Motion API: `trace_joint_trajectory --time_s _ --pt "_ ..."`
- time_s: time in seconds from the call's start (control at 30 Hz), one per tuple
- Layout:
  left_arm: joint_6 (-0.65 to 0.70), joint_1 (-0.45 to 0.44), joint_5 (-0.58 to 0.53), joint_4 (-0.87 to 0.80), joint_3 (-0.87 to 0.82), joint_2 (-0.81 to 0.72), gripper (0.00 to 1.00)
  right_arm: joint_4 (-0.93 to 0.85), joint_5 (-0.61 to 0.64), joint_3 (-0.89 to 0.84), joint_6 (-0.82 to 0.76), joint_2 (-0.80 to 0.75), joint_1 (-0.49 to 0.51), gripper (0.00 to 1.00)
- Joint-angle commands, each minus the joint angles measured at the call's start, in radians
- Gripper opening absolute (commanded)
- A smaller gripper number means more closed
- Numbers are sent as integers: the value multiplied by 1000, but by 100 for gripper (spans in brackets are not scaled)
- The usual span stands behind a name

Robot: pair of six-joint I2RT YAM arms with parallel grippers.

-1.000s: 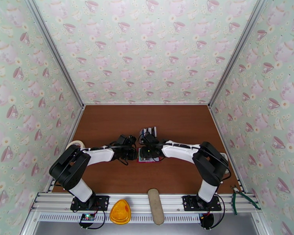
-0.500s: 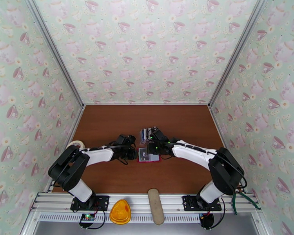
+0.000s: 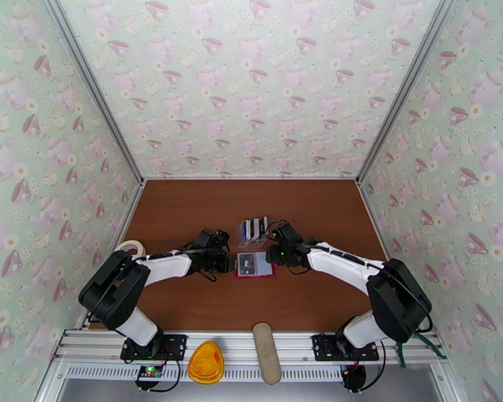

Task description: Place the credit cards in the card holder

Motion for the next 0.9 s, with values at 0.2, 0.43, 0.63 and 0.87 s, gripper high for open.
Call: trace_joint_trajectory --time_s 0.2,0.43,0.63,0.87 --pt "-8 7 32 17 -8 41 35 22 2 -36 -13 -10 -9 55" --pt "-9 4 47 24 2 63 34 3 23 -55 -20 -80 -21 56" --pt "-9 -6 50 23 11 81 33 -6 22 -69 -28 -95 -53 57" --pt "-6 -10 52 22 21 96 33 125 -95 -98 -35 -14 -72 56"
